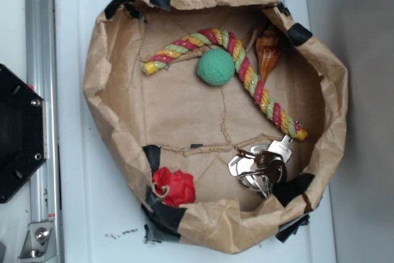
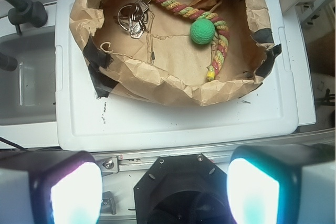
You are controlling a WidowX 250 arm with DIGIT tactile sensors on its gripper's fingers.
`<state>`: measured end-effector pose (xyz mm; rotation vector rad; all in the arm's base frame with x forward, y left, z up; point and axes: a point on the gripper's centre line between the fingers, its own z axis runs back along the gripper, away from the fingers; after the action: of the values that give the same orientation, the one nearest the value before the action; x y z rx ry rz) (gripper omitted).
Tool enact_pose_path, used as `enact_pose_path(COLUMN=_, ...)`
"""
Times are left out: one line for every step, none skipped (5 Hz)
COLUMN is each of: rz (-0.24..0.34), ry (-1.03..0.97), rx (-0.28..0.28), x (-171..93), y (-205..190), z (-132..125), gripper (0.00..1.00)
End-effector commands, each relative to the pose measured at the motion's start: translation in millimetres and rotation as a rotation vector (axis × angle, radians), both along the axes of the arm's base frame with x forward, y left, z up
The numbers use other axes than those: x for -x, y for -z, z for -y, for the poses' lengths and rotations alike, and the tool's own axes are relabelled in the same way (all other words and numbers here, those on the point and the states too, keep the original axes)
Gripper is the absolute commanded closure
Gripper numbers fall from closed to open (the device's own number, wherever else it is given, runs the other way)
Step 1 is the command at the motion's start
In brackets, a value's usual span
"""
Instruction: Grab the multicolored rope.
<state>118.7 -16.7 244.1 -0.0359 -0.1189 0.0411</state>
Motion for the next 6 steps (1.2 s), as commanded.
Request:
enact_pose_path(rz=0.000, ry=0.000, rx=0.000, x=0.0, y=0.0, z=0.0, gripper=0.00)
enact_pose_path(rz=0.151, ry=0.149, rx=-0.106, x=-50.0, y=26.5, z=-5.8, gripper=0.00)
enact_pose_path(rz=0.211, ry=0.222, rx=-0.147, x=-101.5, y=51.6, z=-16.6, gripper=0.00)
enact_pose_path(rz=0.215, ry=0.372, rx=-0.149, x=-151.9, y=88.8, z=-16.8, gripper=0.00)
enact_pose_path(rz=0.165, ry=0.470, rx=-0.148, x=-182.3, y=126.4, z=-23.8, gripper=0.00)
enact_pose_path(rz=0.099, ry=0.519, rx=-0.101, x=-196.2, y=152.9, z=-22.4, gripper=0.00)
